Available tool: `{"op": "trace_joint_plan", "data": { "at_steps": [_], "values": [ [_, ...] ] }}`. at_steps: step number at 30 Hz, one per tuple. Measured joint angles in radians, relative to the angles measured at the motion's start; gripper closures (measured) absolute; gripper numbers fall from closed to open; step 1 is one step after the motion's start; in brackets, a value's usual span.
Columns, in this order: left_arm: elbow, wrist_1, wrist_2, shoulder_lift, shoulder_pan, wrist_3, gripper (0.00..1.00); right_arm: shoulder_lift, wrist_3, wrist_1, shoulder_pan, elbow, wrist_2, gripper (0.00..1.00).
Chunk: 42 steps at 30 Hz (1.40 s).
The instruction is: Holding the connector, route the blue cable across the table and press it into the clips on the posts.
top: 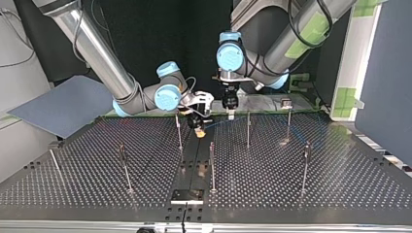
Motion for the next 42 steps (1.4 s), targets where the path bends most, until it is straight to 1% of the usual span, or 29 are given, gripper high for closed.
{"op": "trace_joint_plan", "data": {
  "at_steps": [3, 7, 11, 17, 22, 25, 26, 27, 28, 29, 30, 32, 37, 42],
  "values": [
    [0.025, -0.005, 0.005, -0.009, 0.005, -0.003, 0.00, 0.000, 0.000, 0.000, -0.001, 0.000, -0.004, 1.00],
    [0.057, -0.027, 0.006, -0.034, 0.010, -0.006, 0.00, -0.001, 0.001, 0.000, -0.004, 0.000, -0.013, 1.00],
    [0.090, -0.039, 0.005, -0.067, 0.021, -0.017, 0.00, -0.001, 0.001, 0.004, -0.007, 0.000, -0.020, 1.00],
    [0.142, -0.052, 0.006, -0.119, 0.033, -0.019, 0.00, -0.003, 0.000, 0.006, -0.011, 0.000, -0.027, 1.00],
    [0.154, -0.057, 0.003, -0.136, 0.031, -0.018, 0.00, -0.003, 0.000, 0.005, -0.012, 0.000, -0.029, 1.00],
    [0.156, -0.059, -0.010, -0.138, 0.027, -0.016, 0.00, -0.004, 0.000, 0.006, -0.012, 0.000, -0.029, 1.00],
    [0.156, -0.059, -0.017, -0.138, 0.025, -0.014, 0.13, -0.004, 0.000, 0.006, -0.012, 0.000, -0.030, 1.00],
    [0.156, -0.058, -0.021, -0.138, 0.024, -0.013, 0.13, -0.004, 0.000, 0.006, -0.012, 0.000, -0.030, 1.00],
    [0.156, -0.058, -0.023, -0.138, 0.022, -0.010, 0.43, -0.004, 0.000, 0.006, -0.012, 0.000, -0.031, 1.00],
    [0.156, -0.057, -0.025, -0.138, 0.021, -0.007, 0.60, -0.004, 0.000, 0.006, -0.012, 0.000, -0.031, 1.00],
    [0.156, -0.056, -0.027, -0.138, 0.020, -0.006, 0.60, -0.004, 0.000, 0.006, -0.012, 0.000, -0.031, 1.00],
    [0.156, -0.054, -0.032, -0.138, 0.018, -0.003, 1.00, -0.004, 0.000, 0.007, -0.011, 0.000, -0.031, 1.00],
    [0.157, -0.055, -0.052, -0.136, 0.015, -0.004, 1.00, -0.014, -0.003, 0.017, -0.010, 0.000, -0.031, 1.00],
    [0.157, -0.086, -0.082, -0.120, 0.010, -0.020, 1.00, -0.044, -0.004, 0.036, -0.009, 0.000, -0.031, 1.00]
  ]
}}
